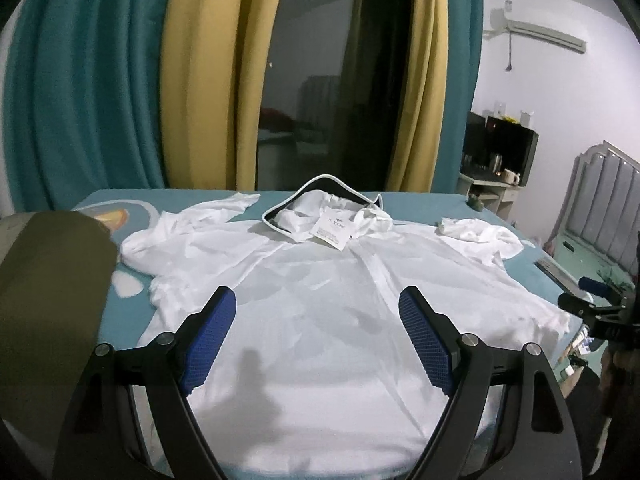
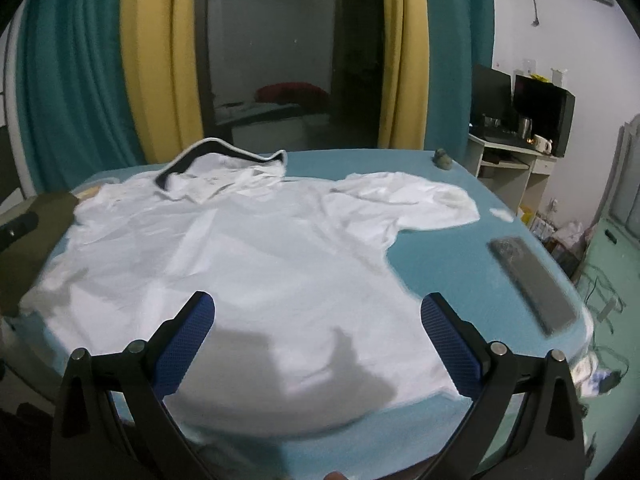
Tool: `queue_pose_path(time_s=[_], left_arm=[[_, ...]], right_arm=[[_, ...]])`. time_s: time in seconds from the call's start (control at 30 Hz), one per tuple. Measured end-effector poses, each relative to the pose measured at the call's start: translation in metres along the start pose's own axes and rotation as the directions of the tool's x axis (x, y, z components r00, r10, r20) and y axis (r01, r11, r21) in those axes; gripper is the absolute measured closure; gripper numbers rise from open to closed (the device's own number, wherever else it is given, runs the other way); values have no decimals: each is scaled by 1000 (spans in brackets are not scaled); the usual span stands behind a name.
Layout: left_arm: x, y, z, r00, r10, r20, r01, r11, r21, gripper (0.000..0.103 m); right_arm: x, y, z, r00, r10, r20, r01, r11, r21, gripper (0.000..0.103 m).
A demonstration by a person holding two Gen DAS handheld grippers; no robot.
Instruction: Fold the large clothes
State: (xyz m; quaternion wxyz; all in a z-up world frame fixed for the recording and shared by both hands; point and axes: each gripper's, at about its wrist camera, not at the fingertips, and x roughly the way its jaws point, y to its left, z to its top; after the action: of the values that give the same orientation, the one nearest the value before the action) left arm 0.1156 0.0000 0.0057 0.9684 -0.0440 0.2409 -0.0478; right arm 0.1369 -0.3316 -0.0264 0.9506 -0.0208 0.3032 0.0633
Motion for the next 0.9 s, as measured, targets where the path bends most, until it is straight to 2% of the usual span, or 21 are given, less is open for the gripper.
queue_pose_path(time_s=[0.07, 0.2, 0.3, 0.47, 0.6, 0.67, 0.7, 0.73, 0.77, 0.8, 0.9], left_arm=[[22, 2, 13, 1000, -2, -30, 2, 1000, 3, 17], [62, 9, 33, 997, -5, -71, 5, 1000, 4, 17], [96, 16, 46, 994, -6, -110, 5, 1000, -6, 17], [154, 29, 54, 976, -18, -217, 5, 998, -61, 17], [173, 37, 53, 970, -21, -243, 1, 997, -83, 17], [179, 41, 53, 969, -12, -245, -8, 997, -81, 17], [181, 44, 53, 969, -8, -247, -12, 997, -82, 17], [182, 47, 53, 969, -6, -248, -15, 996, -86, 17], [183, 50, 53, 968, -5, -250, -18, 996, -90, 17], [183, 53, 53, 968, -4, -250, -20, 995, -95, 17], [184, 62, 56, 970, -3, -244, -21, 995, -97, 17]], right_arm=[[18, -15, 13, 1000, -8, -22, 7, 1000, -26, 2], [63, -38, 42, 997, -23, -78, 14, 993, -117, 16], [97, -50, 65, 993, -45, -105, 24, 981, -195, 19], [177, -60, 102, 983, -27, -179, -29, 953, -301, 28], [246, -60, 114, 958, 13, -286, -106, 944, -312, 37], [272, -63, 111, 941, 21, -339, -134, 940, -313, 51], [276, -65, 112, 939, 55, -340, -161, 943, -292, 67], [277, -69, 116, 935, 91, -341, -189, 946, -265, 103], [275, -70, 121, 943, 59, -328, -155, 950, -272, 101], [269, -70, 126, 951, 64, -303, -151, 950, -273, 101], [237, -60, 147, 966, 121, -228, -180, 949, -259, 101]])
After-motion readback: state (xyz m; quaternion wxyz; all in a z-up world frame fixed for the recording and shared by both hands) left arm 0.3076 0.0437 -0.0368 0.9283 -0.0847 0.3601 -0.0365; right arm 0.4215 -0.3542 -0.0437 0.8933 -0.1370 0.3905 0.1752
